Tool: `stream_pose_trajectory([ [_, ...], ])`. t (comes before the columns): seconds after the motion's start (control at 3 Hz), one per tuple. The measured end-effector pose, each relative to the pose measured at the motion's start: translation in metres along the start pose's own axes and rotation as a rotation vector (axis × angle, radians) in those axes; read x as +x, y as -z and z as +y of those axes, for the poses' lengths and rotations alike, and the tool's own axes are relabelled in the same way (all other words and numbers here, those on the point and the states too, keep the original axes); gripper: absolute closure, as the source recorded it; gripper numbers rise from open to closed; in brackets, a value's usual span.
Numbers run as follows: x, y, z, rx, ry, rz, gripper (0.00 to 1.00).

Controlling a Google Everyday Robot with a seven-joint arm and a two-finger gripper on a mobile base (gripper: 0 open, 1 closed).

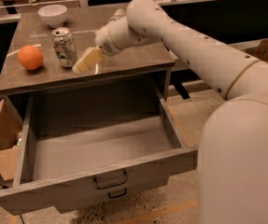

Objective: Pick 7up can from top drawer and place on counter

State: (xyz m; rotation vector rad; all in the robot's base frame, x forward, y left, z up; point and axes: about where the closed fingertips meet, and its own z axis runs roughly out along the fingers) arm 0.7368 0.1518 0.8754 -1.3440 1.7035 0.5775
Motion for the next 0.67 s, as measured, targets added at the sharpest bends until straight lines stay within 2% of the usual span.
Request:
stream_pose_trajectory([
  [0.33, 0.042, 0.038, -0.01, 0.061, -0.096, 0.042, 0.0],
  [0.67, 0.068, 0.032, 0.004, 0.038, -0.135, 0.079, 0.0],
])
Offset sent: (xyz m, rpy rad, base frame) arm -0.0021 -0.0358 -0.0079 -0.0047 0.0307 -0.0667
